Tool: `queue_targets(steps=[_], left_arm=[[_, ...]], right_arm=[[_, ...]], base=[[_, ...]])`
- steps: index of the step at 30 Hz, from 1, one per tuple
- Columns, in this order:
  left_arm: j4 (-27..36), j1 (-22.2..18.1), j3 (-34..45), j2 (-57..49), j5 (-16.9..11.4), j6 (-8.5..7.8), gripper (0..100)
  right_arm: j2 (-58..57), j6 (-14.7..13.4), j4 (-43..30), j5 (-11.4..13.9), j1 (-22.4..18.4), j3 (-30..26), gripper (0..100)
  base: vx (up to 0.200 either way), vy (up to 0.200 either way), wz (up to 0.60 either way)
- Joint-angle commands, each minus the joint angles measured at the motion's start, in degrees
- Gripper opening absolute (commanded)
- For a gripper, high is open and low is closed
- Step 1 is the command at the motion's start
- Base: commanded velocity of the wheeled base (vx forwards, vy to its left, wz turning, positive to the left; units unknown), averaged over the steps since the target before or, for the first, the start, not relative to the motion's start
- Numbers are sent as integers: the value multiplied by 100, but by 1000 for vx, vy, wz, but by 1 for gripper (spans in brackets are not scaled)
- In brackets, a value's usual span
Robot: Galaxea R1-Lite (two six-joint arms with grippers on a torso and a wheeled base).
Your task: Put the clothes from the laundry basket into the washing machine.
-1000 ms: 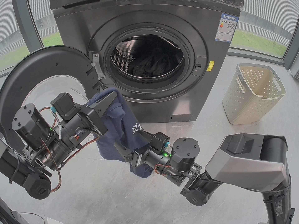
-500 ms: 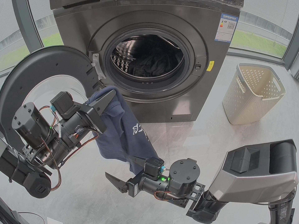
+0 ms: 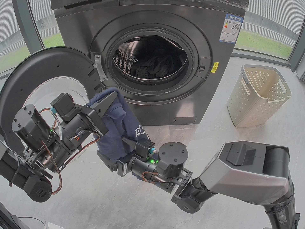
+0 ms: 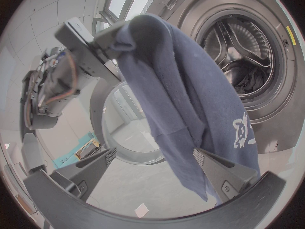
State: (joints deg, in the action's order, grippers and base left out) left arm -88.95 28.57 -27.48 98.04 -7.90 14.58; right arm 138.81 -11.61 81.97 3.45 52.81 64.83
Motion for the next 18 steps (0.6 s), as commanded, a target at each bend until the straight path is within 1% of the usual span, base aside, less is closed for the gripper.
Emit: queue_targets(steps=[1, 13, 18], left_arm=[[-8, 8, -3, -13, -10, 1, 0], [-17, 8, -3, -4, -10, 1, 0], [-8, -1, -3, 5, -10, 1, 0]], right_arm=[[489, 62, -164, 7, -210, 513, 100], [664, 79, -155, 7, -113, 636, 100], [656, 79, -85, -2, 133, 601, 100]], base=[[0, 0, 0], [0, 0, 0], [0, 0, 0]])
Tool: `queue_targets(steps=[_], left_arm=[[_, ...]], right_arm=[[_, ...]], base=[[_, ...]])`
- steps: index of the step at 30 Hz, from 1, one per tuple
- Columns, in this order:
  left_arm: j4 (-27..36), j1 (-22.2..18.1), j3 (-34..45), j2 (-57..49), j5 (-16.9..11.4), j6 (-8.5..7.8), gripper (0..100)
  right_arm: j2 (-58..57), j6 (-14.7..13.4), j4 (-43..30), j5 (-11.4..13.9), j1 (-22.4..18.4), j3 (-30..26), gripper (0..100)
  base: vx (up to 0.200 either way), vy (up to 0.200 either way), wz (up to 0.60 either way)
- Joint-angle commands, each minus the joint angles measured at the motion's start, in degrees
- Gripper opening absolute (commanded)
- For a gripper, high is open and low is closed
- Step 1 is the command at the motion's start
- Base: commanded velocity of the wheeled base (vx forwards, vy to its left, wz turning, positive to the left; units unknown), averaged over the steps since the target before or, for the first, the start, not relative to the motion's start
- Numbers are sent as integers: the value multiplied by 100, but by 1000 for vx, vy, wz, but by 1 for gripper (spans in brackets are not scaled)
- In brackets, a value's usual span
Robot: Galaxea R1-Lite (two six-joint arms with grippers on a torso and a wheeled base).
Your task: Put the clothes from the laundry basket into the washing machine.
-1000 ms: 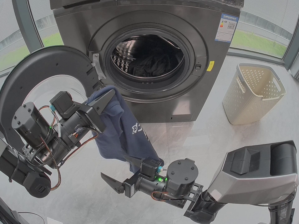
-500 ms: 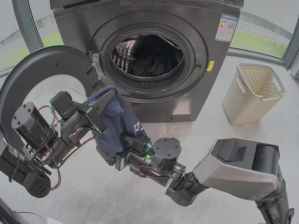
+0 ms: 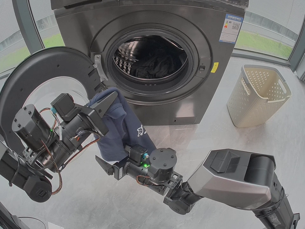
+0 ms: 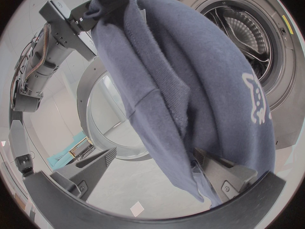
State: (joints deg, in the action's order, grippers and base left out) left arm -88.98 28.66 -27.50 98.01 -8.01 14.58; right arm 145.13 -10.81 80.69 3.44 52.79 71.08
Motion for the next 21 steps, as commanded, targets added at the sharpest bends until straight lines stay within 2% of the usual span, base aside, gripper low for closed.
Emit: queue_targets(steps=[1, 9, 21], left_arm=[[-5, -10, -1, 7, 1, 10, 0], [-5, -10, -1, 43, 1, 1, 0], [-14, -10, -10, 43, 1, 1, 0]], right_arm=[[7, -9, 52, -1, 197, -33, 100], [-55, -17, 70, -1, 346, 81, 100], [332, -52, -9, -115, 285, 828, 100]], base=[[0, 0, 0], [0, 0, 0], [0, 0, 0]])
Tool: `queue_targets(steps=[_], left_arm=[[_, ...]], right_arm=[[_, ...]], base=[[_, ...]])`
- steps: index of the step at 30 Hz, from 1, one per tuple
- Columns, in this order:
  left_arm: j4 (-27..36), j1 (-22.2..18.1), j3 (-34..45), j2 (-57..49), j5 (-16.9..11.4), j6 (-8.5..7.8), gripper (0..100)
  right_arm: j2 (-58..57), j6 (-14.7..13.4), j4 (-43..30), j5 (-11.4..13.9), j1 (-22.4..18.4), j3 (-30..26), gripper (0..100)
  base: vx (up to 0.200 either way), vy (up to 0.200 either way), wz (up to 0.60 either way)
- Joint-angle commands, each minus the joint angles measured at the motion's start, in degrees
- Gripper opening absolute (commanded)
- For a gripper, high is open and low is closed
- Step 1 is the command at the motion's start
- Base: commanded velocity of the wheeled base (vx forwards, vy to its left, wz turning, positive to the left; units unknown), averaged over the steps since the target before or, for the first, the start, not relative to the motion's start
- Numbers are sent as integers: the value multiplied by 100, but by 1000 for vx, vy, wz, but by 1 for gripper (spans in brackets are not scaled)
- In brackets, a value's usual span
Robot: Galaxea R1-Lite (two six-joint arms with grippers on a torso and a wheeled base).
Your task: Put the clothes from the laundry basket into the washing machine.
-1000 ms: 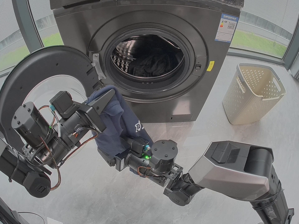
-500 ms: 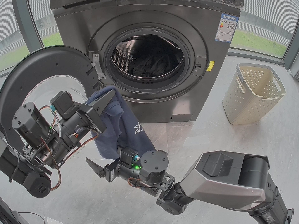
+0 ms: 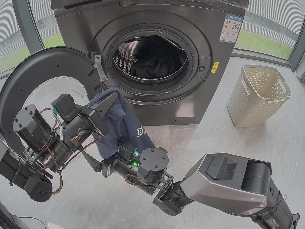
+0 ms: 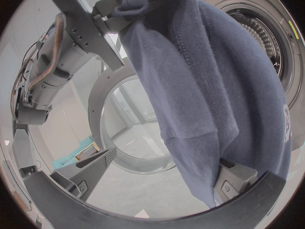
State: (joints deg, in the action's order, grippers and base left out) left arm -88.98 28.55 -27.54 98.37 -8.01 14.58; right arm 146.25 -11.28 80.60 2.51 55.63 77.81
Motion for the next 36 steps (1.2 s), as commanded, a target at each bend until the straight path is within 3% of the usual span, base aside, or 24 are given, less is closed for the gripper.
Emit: queue_targets(steps=[1, 3, 4, 12, 18, 19, 24, 36], left_arm=[[-5, 1, -6, -2, 1, 1, 0], [-14, 1, -23, -2, 1, 1, 0], [-5, 1, -32, -2, 1, 10, 0], [-14, -16, -41, 34, 1, 10, 0], [-14, -148, -59, 86, 10, 10, 0], [-5, -192, -120, 95, 19, 10, 0], [-5, -341, -173, 86, 19, 10, 0], [-5, -350, -287, 69, 107, 10, 0]], right_arm=[[272, 3, -10, -49, 1, 190, 100], [352, 3, -1, -84, -17, 296, 100], [395, -6, 17, -84, -17, 384, 0], [176, 3, 69, -198, -25, 287, 0], [-694, -24, 78, -313, 10, -759, 0], [-1055, -33, 78, -321, 10, -1216, 0], [-1802, -112, 105, -321, 10, -2235, 0], [-2909, -103, 157, -383, -412, -3976, 0]], base=[[0, 0, 0], [0, 0, 0], [0, 0, 0], [0, 0, 0], [0, 0, 0], [0, 0, 0], [0, 0, 0], [0, 0, 0]])
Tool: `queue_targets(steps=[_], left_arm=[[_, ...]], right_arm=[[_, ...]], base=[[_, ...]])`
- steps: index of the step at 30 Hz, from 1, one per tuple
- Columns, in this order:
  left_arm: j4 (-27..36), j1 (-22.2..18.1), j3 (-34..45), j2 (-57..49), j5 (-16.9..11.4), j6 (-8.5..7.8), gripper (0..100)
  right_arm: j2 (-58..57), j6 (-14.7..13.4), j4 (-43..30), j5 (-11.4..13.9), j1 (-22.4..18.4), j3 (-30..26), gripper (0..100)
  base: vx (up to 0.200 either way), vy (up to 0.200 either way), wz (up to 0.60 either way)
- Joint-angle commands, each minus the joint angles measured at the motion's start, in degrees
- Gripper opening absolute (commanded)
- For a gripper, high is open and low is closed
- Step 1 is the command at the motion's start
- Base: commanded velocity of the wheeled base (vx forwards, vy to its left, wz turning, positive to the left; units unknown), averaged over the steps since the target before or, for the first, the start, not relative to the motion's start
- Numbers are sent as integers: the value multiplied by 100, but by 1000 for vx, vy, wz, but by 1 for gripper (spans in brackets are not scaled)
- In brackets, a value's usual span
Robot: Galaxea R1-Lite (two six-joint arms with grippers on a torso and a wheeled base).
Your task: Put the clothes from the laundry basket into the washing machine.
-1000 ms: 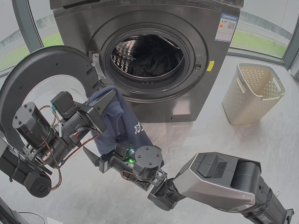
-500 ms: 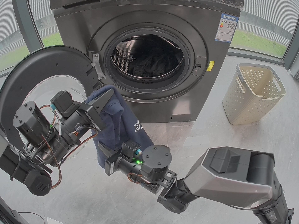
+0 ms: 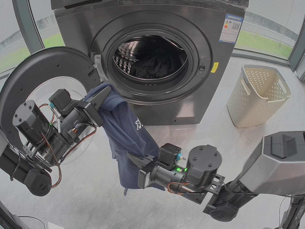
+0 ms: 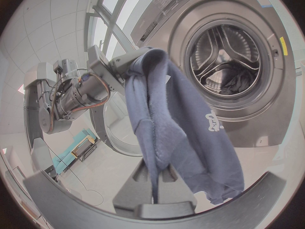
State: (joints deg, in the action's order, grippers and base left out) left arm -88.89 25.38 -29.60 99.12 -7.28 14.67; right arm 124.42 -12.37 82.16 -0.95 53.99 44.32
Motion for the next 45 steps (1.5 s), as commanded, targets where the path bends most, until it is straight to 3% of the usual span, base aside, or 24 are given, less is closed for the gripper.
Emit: queue_targets(steps=[1, 6, 13, 21, 22, 34, 40, 45], left_arm=[[-14, -24, -81, -24, 51, 1, 0], [-14, 37, -81, -68, 104, 1, 0], [-23, 222, -72, -227, 95, -8, 0], [-23, 441, -72, -367, 104, -8, 0], [-23, 441, -72, -367, 104, -8, 0], [-23, 441, -81, -376, 104, -8, 0], [-23, 441, -72, -367, 95, -8, 0], [-23, 433, -72, -358, 104, -8, 0]], right_arm=[[-796, 7, 1, -37, -302, -732, 0], [-919, 60, -16, -63, -574, -943, 0], [-884, 218, -60, -98, -1172, -741, 0], [-620, 218, 1, -98, -1119, -697, 0], [-576, 218, 10, -89, -1119, -671, 100], [-76, 209, 10, -46, -987, 24, 100], [-5, 200, -25, -89, -1128, 463, 100], [-67, 191, 19, -46, -1180, 401, 100]], base=[[0, 0, 0], [0, 0, 0], [0, 0, 0], [0, 0, 0], [0, 0, 0], [0, 0, 0], [0, 0, 0], [0, 0, 0]])
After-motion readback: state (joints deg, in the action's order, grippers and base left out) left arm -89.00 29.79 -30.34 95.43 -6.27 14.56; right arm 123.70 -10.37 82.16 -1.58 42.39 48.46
